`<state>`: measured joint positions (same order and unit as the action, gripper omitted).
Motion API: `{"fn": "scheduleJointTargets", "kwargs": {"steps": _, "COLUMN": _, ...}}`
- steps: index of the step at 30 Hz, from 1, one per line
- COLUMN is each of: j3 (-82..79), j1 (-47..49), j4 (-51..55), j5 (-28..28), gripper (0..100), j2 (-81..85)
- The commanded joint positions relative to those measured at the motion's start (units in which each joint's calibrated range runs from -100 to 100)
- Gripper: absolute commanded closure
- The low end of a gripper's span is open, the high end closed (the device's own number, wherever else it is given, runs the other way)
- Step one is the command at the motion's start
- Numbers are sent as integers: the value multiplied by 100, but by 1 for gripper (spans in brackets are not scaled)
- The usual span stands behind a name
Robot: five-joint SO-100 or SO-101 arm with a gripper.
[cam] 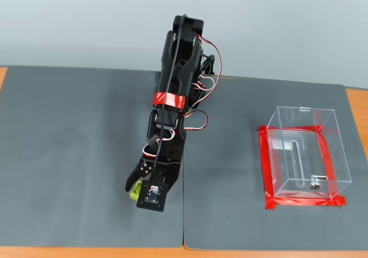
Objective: Pick the green lego block and place it into the transparent box
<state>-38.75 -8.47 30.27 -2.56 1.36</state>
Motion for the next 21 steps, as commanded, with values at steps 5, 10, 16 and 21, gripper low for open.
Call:
{"fn": "scheduleJointTargets", "kwargs": {"steps": 5, "j3": 225, "j1": -134, "j4": 306, "j5": 45, "gripper": 67, "j2": 114}}
{"fn": "scheduleJointTargets", "kwargs": {"steps": 10, "j3": 252, "j1": -305, "j4": 341, "j5": 129, "gripper": 67, "j2": 106}}
{"fn": "scheduleJointTargets", "kwargs": {"steps": 16, "j3": 298, "j1": -298, "j4": 341, "j5": 134, "gripper": 67, "j2": 38}}
{"fn": "scheduleJointTargets", "kwargs": {"steps": 21, "j3": 343, "j1": -253, "j4": 332, "j5": 87, "gripper": 67, "j2": -132}}
